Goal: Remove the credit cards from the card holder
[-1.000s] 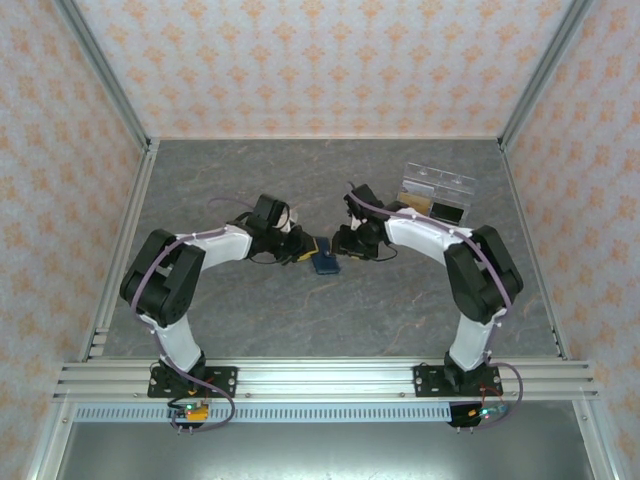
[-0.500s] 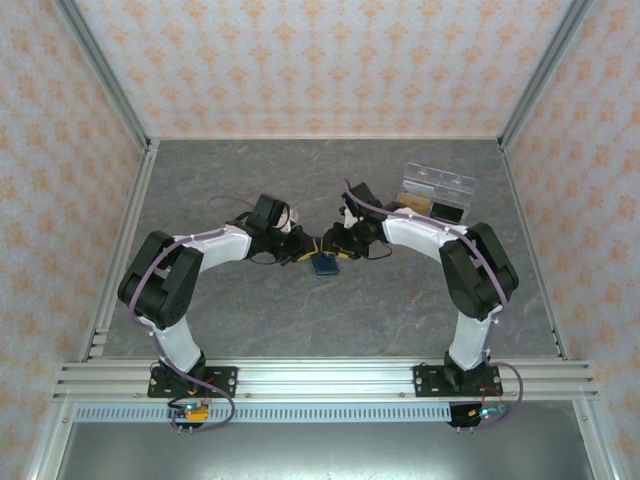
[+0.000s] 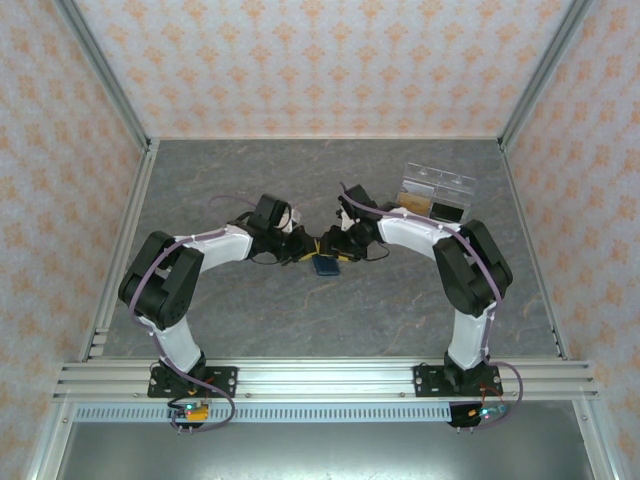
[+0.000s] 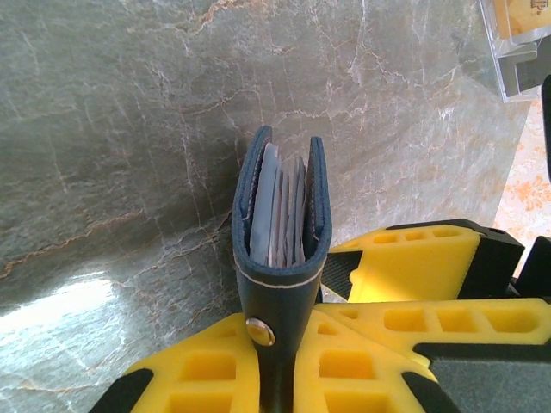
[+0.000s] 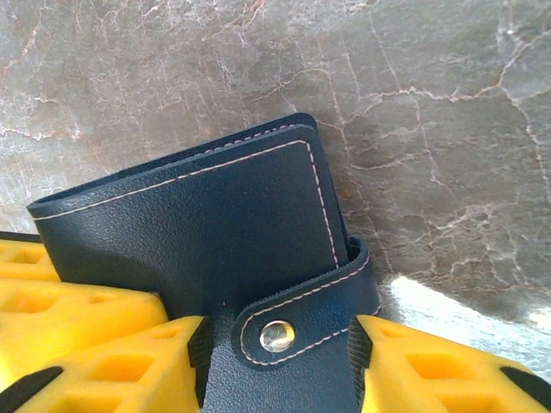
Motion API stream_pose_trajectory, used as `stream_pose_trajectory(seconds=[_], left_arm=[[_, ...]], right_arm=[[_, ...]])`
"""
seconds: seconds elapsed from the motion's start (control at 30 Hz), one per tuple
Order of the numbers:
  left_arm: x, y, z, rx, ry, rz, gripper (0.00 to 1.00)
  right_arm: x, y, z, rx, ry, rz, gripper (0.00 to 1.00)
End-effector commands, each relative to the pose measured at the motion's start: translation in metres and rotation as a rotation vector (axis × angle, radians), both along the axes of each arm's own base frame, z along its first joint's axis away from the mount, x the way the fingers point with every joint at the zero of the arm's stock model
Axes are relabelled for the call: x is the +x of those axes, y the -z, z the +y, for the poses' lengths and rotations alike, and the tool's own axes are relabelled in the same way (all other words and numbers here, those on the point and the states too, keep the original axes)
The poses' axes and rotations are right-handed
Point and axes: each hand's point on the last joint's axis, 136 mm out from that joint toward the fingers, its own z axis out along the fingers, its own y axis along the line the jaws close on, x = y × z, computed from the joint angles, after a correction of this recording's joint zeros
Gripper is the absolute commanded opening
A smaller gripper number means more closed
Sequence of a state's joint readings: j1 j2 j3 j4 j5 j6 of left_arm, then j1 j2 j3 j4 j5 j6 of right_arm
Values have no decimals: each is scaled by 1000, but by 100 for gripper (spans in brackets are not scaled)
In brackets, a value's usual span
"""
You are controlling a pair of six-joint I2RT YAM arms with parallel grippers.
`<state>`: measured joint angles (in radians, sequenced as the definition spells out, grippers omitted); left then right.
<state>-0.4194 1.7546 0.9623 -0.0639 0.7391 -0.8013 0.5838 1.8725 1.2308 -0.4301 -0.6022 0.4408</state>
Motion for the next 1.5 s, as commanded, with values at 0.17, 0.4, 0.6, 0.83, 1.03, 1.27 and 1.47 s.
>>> stream_pose_trajectory(seconds=[0.17, 0.4, 0.6, 0.83, 1.03, 1.27, 1.47], left_arm=[[6, -21, -3, 15, 27, -79, 0], [6, -16, 2, 56, 15, -77, 0], [6, -12, 6, 74, 8, -74, 0], [5, -10, 7, 81, 5, -71, 0], [4, -12, 9, 100, -1, -61, 0], [3, -13, 22, 190, -16, -53, 56], [8, -22, 35, 255, -51, -83, 79]], right_arm=[[1, 17, -20, -141, 17, -9, 42], [6, 25, -47, -284, 66, -43, 36], [10, 30, -64, -354, 126, -85, 33], [15, 24, -72, -383, 164, -130, 27], [11, 15, -38, -200, 76, -113, 28], [16, 12, -21, -129, 53, -113, 31], [14, 12, -13, -89, 21, -104, 34]])
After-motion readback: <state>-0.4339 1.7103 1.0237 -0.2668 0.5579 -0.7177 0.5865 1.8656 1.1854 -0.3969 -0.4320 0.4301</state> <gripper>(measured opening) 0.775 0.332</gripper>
